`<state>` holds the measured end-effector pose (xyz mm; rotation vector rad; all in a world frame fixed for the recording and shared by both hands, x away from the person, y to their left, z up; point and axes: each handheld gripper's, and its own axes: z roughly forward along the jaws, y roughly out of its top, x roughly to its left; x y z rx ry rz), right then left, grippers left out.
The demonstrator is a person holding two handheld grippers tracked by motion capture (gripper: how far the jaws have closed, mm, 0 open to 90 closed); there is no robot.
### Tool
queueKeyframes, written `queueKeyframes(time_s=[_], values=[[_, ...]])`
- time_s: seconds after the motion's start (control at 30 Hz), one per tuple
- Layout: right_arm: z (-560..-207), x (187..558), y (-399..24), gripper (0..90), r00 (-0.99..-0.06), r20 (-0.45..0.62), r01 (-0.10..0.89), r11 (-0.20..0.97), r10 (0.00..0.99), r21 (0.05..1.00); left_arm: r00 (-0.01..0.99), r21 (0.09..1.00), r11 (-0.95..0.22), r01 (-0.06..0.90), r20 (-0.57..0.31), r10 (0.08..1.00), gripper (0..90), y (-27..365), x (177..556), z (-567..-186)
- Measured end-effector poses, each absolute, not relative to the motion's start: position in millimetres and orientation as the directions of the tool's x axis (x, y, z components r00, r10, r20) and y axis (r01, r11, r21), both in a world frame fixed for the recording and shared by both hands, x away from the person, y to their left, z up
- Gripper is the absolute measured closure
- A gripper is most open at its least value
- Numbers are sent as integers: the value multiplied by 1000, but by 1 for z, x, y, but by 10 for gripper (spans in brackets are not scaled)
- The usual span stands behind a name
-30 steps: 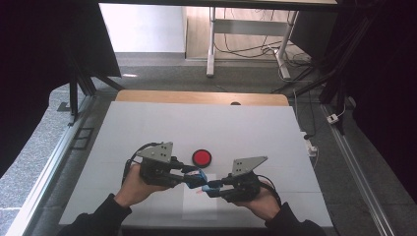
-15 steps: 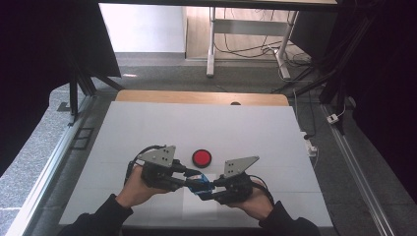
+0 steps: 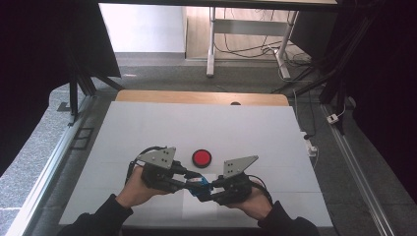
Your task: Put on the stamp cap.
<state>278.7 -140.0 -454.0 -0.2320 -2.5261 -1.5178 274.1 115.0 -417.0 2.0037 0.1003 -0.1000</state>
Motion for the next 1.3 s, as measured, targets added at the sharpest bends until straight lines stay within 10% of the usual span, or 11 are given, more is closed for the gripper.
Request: queueKeyframes(time_s=[1.3], values=[[-456,279,-146,523,-967,211,254,462,143,850,989,889,-435,146,-125,77,701,114,274,-412]])
